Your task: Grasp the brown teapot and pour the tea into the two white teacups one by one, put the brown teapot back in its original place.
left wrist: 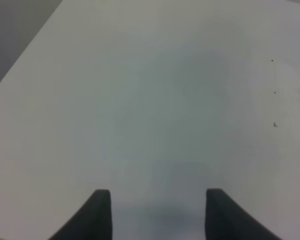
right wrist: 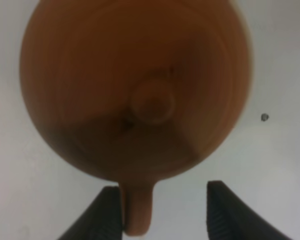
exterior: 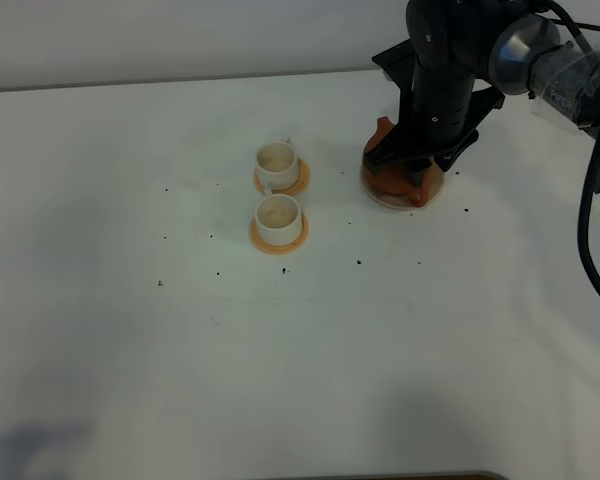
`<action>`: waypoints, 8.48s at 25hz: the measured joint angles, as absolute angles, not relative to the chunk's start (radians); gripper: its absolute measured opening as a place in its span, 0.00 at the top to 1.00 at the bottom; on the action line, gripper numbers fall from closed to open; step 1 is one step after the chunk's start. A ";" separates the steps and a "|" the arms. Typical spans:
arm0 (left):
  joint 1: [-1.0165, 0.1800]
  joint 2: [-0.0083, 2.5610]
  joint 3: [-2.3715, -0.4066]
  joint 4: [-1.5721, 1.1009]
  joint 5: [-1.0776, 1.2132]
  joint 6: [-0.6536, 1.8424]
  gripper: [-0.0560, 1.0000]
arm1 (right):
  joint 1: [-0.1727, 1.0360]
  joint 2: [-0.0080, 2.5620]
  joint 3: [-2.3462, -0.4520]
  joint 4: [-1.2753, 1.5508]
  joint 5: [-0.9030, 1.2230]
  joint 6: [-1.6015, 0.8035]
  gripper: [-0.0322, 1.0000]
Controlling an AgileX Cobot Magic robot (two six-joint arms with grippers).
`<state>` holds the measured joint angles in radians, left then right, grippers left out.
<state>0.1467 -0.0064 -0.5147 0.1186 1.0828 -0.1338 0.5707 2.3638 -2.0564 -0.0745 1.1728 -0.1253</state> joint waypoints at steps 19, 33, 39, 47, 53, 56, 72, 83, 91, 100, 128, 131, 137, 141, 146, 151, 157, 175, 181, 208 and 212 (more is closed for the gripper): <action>0.147 -0.006 -0.515 0.119 1.083 -0.134 0.54 | 0.572 2.375 -2.056 -0.069 1.176 -0.163 0.73; 0.147 -0.006 -0.515 0.119 1.083 -0.134 0.54 | 0.572 2.375 -2.056 -0.069 1.177 -0.188 0.87; 0.147 -0.006 -0.515 0.119 1.083 -0.134 0.54 | 0.572 2.375 -2.056 -0.069 1.181 -0.187 0.88; 0.147 -0.006 -0.515 0.119 1.083 -0.134 0.54 | 0.572 2.375 -2.056 -0.069 1.195 -0.188 0.88; 0.147 -0.006 -0.515 0.119 1.083 -0.134 0.54 | 0.572 2.375 -2.056 -0.069 1.196 -0.188 0.88; 0.147 -0.006 -0.515 0.119 1.083 -0.134 0.54 | 0.572 2.375 -2.056 -0.069 1.196 -0.188 0.88; 0.147 -0.006 -0.515 0.119 1.083 -0.134 0.54 | 0.572 2.374 -2.076 -0.072 1.214 -0.188 0.88; 0.147 -0.006 -0.515 0.119 1.083 -0.134 0.54 | 0.572 2.372 -2.076 -0.072 1.213 -0.189 0.88; 0.147 -0.006 -0.515 0.119 1.083 -0.134 0.54 | 0.572 2.331 -2.076 -0.079 1.208 -0.189 0.88; 0.147 -0.006 -0.515 0.119 1.083 -0.134 0.54 | 0.598 2.322 -2.076 -0.112 1.164 -0.227 0.88; 0.147 -0.006 -0.515 0.119 1.083 -0.134 0.54 | 0.882 2.370 -2.076 -0.592 1.084 -0.347 0.88; 0.147 -0.006 -0.515 0.119 1.083 -0.134 0.54 | 0.891 2.371 -2.076 -0.598 1.098 -0.372 0.88; 0.147 -0.006 -0.515 0.119 1.083 -0.134 0.54 | 0.891 2.391 -2.076 -0.649 1.116 -0.381 0.88; 0.147 -0.006 -0.515 0.119 1.083 -0.134 0.54 | 0.897 2.409 -2.076 -0.695 1.118 -0.389 0.88; 0.147 -0.006 -0.515 0.119 1.083 -0.134 0.54 | 0.917 2.429 -2.076 -0.739 1.125 -0.405 0.88; 0.147 -0.006 -0.515 0.119 1.083 -0.134 0.54 | 0.934 2.436 -2.076 -0.810 1.127 -0.413 0.88; 0.147 -0.006 -0.515 0.119 1.083 -0.134 0.54 | 0.940 2.436 -2.076 -0.850 1.128 -0.422 0.88; 0.147 -0.006 -0.515 0.119 1.083 -0.134 0.54 | 0.960 2.452 -2.076 -0.950 1.123 -0.500 0.88; 0.147 -0.006 -0.515 0.119 1.083 -0.134 0.54 | 0.961 2.456 -2.076 -0.970 1.118 -0.507 0.88; 0.147 -0.006 -0.515 0.119 1.083 -0.134 0.54 | 0.961 2.456 -2.076 -1.109 1.092 -0.588 0.88; 0.147 -0.006 -0.515 0.119 1.083 -0.134 0.54 | 0.961 2.456 -2.076 -1.118 1.090 -0.602 0.88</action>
<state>0.1467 -0.0064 -0.5147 0.1186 1.0828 -0.1338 0.9612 2.4563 -2.0763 -1.1184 1.0896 -0.6023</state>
